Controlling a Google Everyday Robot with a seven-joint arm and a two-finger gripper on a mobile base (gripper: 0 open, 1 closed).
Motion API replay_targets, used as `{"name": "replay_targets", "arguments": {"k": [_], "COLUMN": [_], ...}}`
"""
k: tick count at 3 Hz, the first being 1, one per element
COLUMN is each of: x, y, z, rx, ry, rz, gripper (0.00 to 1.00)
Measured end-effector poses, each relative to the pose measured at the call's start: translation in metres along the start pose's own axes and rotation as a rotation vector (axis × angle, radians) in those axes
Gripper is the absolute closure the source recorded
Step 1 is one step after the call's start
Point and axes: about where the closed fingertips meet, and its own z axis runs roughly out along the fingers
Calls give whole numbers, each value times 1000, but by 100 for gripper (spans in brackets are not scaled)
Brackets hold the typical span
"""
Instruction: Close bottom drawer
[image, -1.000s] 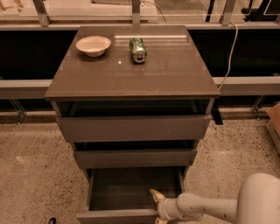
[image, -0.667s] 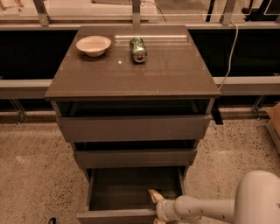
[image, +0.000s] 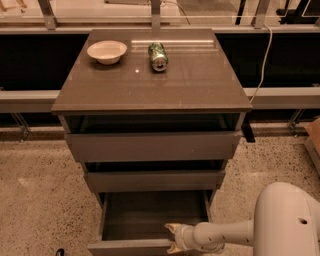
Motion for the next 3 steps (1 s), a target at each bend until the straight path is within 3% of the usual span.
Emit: {"name": "replay_targets", "arguments": {"k": [2,3], "x": [-9,-13], "y": [-34,-63], "z": [7,12], "rx": [0,-8], "ry": [-29,-78], "rz": [-6,0], "gripper": [46,47]}}
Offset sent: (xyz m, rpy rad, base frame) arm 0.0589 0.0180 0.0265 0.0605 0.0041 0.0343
